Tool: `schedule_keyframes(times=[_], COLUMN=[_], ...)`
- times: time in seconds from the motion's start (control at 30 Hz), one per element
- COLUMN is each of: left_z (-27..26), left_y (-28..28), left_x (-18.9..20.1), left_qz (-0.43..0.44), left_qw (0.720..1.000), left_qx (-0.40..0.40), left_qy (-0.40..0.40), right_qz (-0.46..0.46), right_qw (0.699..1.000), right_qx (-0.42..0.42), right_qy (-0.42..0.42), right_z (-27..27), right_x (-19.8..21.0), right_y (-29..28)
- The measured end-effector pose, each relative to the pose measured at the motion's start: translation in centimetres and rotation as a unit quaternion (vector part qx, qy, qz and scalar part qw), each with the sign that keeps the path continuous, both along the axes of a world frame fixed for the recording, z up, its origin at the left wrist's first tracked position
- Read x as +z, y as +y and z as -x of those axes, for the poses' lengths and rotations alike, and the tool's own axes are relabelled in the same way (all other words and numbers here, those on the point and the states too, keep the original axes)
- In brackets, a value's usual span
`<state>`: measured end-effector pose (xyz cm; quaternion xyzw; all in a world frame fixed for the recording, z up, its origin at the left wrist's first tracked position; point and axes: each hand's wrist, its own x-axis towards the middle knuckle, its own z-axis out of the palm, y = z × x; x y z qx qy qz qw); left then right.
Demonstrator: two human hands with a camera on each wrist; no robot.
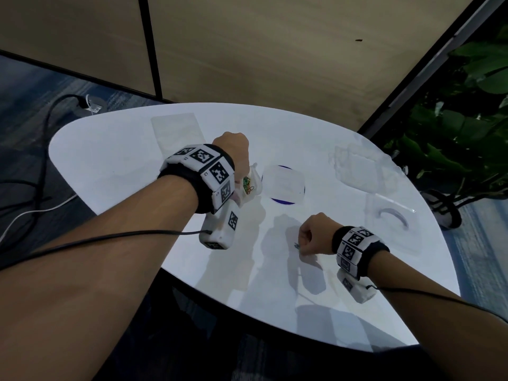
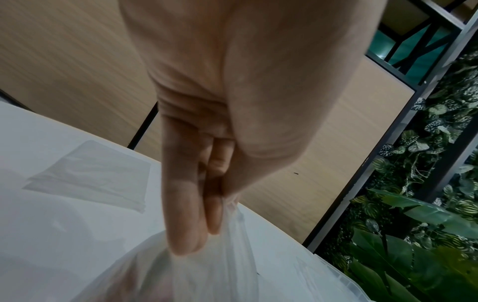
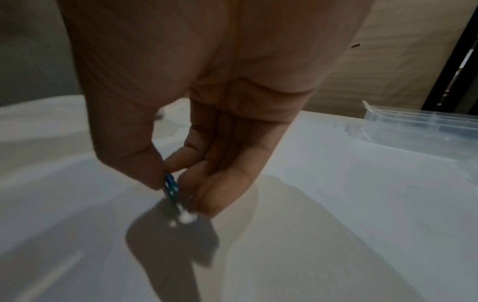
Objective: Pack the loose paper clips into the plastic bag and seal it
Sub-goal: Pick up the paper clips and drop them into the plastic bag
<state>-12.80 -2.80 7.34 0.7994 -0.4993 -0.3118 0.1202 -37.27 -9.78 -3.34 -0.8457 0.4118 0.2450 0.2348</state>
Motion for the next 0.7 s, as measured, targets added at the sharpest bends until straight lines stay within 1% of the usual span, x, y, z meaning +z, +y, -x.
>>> schedule_keyframes(times=[0.03,0.1,0.2,0.27,0.33,0.4,0.47,0.6,0.63,0.7], left_z=[0.1,0.4,0.9,1.3,1.6,1.9,1.8,1.0,0.8,0.5], left_y=[0.0,0.0,0.2,0.3,0.5,0.7,1.0,1.3,1.3,1.2], left_x=[0.0,0.2,0.3,0.3,0.3,0.3,0.4,0.4,0.3,0.0], left_qz=[-0.001,-0.002,-0.007,-0.013,-0.022,-0.029,-0.021,0.004,0.007,0.016], left_qw=[1.000,1.000,0.999,0.998,0.997,0.995,0.994,0.991,0.989,0.986], left_qx=[-0.002,-0.006,-0.027,-0.048,-0.064,-0.073,-0.084,-0.113,-0.123,-0.138], left_qy=[0.003,0.006,0.017,0.027,0.041,0.059,0.064,0.073,0.080,0.089], right_qz=[-0.001,0.004,-0.013,0.008,0.045,0.055,0.058,0.060,0.048,-0.011], right_qw=[1.000,0.994,0.964,0.945,0.940,0.946,0.948,0.929,0.933,0.942], right_qx=[0.001,-0.019,-0.074,-0.075,-0.048,-0.014,-0.002,-0.087,-0.088,-0.088], right_qy=[-0.024,-0.106,-0.256,-0.318,-0.334,-0.320,-0.312,-0.355,-0.346,-0.324], right_z=[-0.5,-2.0,-4.3,-5.5,-6.4,-6.9,-7.0,-6.1,-5.7,-5.0], right_x=[0.7,2.7,5.8,6.9,7.2,6.9,6.7,6.8,6.6,5.3], right_y=[0.1,0.3,1.0,1.4,1.6,1.8,1.8,0.6,0.4,0.2])
